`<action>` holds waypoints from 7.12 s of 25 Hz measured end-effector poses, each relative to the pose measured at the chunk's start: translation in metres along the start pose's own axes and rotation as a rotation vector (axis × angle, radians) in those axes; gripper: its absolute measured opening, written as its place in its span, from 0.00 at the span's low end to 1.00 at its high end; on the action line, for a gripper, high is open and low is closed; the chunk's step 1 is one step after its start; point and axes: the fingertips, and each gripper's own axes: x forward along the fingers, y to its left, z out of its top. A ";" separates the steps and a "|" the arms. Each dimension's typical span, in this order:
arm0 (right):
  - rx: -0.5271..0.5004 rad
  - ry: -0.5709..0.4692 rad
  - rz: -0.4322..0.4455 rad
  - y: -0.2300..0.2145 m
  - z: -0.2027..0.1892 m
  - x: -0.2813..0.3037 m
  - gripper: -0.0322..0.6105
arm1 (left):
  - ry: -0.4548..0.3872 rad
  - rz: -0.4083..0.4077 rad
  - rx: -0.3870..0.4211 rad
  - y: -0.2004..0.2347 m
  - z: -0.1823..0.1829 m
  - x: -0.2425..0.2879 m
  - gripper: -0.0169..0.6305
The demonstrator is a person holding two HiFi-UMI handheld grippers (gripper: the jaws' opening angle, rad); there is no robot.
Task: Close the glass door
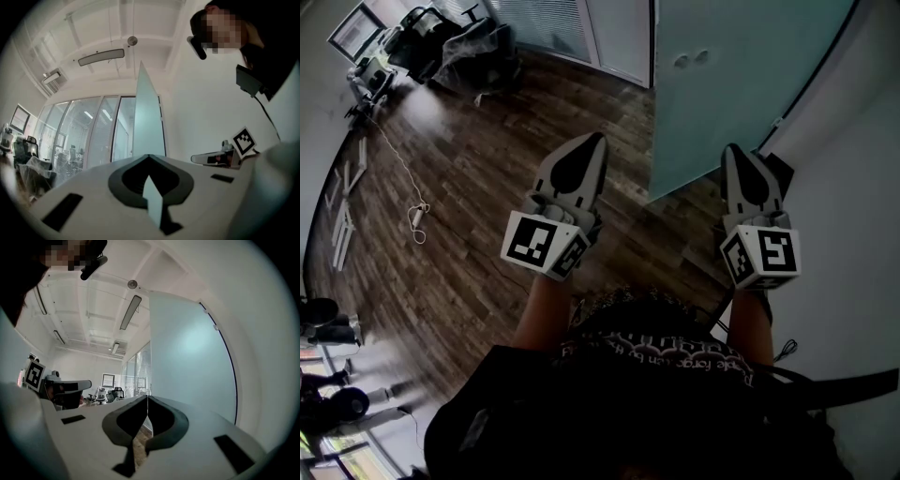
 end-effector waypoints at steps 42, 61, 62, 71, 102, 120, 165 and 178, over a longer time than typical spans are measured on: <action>0.004 0.066 -0.044 -0.040 -0.039 0.152 0.06 | -0.043 -0.018 -0.067 0.126 -0.023 0.103 0.03; 0.005 0.097 -0.102 -0.062 -0.053 0.198 0.06 | -0.005 -0.050 -0.101 0.161 -0.048 0.142 0.03; 0.008 0.100 -0.099 -0.065 -0.055 0.201 0.06 | -0.004 -0.049 -0.104 0.161 -0.049 0.145 0.03; -0.019 0.154 -0.025 -0.079 -0.071 0.229 0.15 | -0.004 0.008 -0.115 0.170 -0.051 0.164 0.03; -0.084 0.294 0.088 -0.102 -0.111 0.292 0.24 | 0.039 0.169 -0.069 0.164 -0.070 0.199 0.03; -0.069 0.287 0.125 -0.093 -0.113 0.326 0.24 | 0.047 0.287 -0.024 0.181 -0.064 0.185 0.03; -0.027 0.244 -0.070 -0.111 -0.128 0.535 0.22 | 0.019 0.079 -0.107 0.418 -0.098 0.293 0.03; -0.022 0.256 -0.112 -0.126 -0.123 0.582 0.22 | 0.017 0.093 -0.141 0.447 -0.109 0.328 0.03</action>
